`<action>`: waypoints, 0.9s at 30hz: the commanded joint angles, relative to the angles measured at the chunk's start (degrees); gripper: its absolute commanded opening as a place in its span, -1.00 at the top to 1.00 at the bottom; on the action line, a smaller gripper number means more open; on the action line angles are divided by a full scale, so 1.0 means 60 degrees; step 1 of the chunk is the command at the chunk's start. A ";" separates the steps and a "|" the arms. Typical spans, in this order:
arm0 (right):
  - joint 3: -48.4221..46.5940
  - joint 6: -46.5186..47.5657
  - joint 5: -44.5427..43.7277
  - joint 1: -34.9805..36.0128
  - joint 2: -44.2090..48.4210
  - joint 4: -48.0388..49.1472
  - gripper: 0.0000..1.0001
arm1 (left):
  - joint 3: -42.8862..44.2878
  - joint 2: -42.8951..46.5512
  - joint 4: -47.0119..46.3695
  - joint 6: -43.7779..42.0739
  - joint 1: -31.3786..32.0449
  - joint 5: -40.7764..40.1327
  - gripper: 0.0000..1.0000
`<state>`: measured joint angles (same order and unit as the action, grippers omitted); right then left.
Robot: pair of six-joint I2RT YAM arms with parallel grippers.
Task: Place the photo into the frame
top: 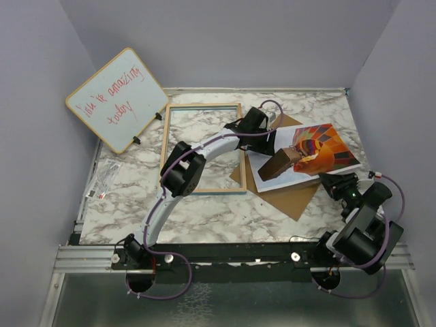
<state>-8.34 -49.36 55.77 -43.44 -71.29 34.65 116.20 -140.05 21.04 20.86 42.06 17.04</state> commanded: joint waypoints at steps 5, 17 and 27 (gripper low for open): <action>0.0094 0.0063 0.0505 0.0550 0.0882 -0.0147 0.32 | 0.0129 -0.1463 0.1299 0.0273 -0.0053 -0.0166 -0.22; -0.0090 0.0322 0.0601 0.1144 0.1408 -0.0190 0.28 | 0.1696 -0.2209 0.1932 0.0183 -0.0103 -0.0555 -0.22; -0.0159 0.0676 0.0416 0.2069 0.1421 -0.0460 0.37 | 0.2561 -0.2722 0.1972 0.0302 -0.0167 -0.0607 -0.24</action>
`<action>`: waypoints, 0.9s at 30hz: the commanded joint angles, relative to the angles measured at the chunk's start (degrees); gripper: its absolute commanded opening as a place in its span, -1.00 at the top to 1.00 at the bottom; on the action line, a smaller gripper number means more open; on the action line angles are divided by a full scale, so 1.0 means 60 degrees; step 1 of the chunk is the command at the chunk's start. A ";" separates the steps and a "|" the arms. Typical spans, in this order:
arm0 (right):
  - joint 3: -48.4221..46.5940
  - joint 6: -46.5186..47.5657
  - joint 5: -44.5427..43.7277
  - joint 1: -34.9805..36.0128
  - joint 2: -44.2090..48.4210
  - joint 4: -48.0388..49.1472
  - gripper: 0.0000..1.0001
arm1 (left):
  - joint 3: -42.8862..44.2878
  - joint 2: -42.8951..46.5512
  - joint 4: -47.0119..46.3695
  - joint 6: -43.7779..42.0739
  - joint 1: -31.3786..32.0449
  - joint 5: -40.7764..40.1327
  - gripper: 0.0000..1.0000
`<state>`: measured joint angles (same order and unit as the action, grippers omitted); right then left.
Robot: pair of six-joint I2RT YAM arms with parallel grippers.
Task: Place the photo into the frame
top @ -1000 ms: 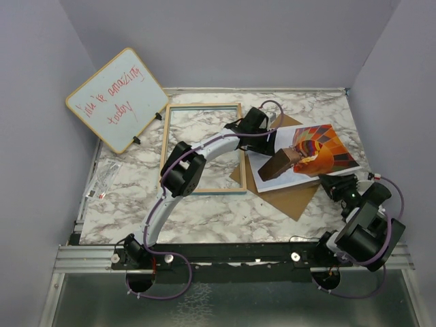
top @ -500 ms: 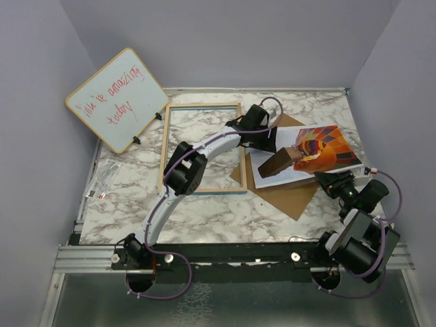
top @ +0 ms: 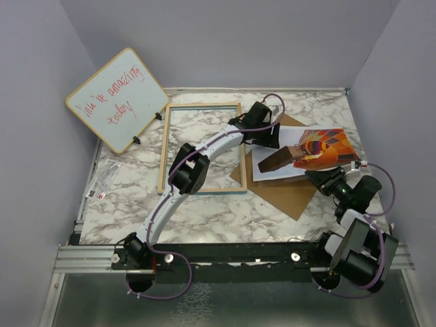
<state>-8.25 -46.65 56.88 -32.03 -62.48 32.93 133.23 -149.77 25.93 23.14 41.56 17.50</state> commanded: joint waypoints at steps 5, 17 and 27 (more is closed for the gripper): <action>-0.0179 0.0248 0.0235 0.0266 -0.0217 -0.0065 0.56 | -0.0311 -0.1112 0.1156 -0.0063 -0.0130 -0.0652 -0.24; -0.0237 0.0552 -0.0334 0.0343 0.0719 -0.1423 0.99 | -0.0103 -0.0647 0.1156 -0.0025 -0.0347 -0.0143 -0.36; -0.0677 0.0051 -0.1448 0.0343 0.1523 -0.3598 0.99 | -0.0617 0.1195 0.1156 -0.0239 -0.0408 0.0031 -0.71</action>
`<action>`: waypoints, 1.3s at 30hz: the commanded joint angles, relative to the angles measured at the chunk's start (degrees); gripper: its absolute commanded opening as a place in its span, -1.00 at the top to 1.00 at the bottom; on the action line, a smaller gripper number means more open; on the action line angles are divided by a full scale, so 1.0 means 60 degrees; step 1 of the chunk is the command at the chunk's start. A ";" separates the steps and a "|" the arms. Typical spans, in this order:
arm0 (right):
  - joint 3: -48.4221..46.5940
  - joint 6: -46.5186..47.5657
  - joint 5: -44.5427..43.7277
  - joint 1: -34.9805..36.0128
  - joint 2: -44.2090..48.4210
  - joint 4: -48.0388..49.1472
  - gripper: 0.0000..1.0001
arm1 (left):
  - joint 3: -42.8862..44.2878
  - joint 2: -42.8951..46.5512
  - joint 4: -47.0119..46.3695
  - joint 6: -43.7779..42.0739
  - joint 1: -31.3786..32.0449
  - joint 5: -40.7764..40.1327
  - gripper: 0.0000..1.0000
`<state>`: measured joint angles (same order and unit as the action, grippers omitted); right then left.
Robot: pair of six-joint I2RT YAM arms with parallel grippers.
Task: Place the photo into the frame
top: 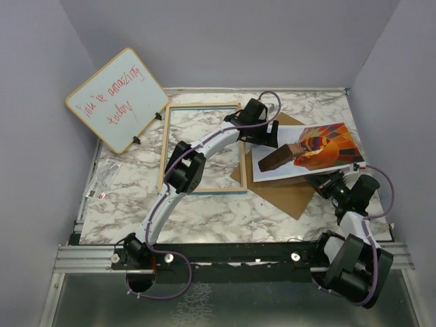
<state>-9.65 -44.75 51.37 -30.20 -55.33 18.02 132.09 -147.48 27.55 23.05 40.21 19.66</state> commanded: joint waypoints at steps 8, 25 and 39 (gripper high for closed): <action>-0.0935 -0.0668 -0.1176 0.0036 0.1295 -0.3836 0.99 | -0.1880 0.2538 0.0769 -0.0585 -0.0048 0.0234 -0.78; -0.1965 -0.1004 -0.2164 0.0031 0.0972 -0.5553 0.99 | -0.7682 0.6400 -0.3085 -0.4898 0.2439 0.0234 -0.25; -0.2457 -0.1894 -0.2268 0.0023 -0.0359 -0.4952 0.99 | -0.7401 0.5611 -0.3866 -0.6901 0.3805 -0.0951 -0.10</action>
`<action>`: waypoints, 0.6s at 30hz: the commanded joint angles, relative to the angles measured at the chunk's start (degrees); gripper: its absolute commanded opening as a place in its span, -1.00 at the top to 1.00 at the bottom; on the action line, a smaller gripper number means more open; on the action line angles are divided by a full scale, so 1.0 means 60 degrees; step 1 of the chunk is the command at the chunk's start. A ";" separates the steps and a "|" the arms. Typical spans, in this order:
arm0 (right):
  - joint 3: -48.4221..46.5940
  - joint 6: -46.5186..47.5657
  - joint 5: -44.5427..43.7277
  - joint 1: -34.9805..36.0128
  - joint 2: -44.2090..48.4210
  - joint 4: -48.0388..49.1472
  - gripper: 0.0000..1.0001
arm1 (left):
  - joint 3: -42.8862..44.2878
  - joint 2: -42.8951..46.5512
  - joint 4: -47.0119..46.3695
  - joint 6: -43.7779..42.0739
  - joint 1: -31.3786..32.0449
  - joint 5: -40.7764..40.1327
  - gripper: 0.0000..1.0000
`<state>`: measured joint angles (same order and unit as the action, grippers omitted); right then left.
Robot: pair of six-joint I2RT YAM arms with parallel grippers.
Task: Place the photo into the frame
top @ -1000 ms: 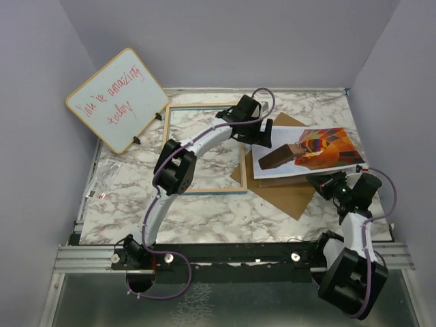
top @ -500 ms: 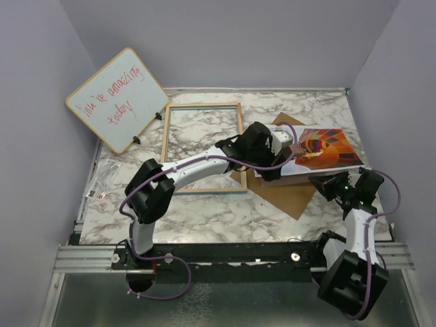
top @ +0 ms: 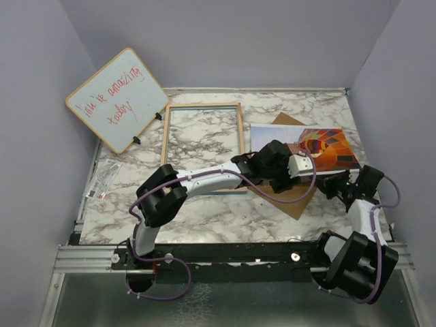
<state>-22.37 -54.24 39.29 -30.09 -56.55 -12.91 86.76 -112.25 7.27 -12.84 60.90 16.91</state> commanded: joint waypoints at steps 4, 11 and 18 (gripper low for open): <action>-0.0435 -0.0313 -0.0282 0.0009 -0.0266 0.0224 0.99 | -0.0017 -0.0389 -0.0721 -0.1124 0.0608 -0.0781 -0.09; -0.0561 -0.0425 -0.0251 0.0018 -0.0513 0.0207 0.99 | -0.0115 -0.0661 -0.1174 -0.1439 0.1003 -0.1742 -0.07; -0.0691 -0.0631 -0.0151 0.0009 -0.0695 0.0121 0.99 | -0.0486 -0.1016 -0.2346 -0.1553 0.1347 -0.4939 -0.03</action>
<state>-24.80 -56.66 38.76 -30.09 -60.27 -12.58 85.62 -116.29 -1.21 -20.62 67.79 0.99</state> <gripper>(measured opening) 0.008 0.517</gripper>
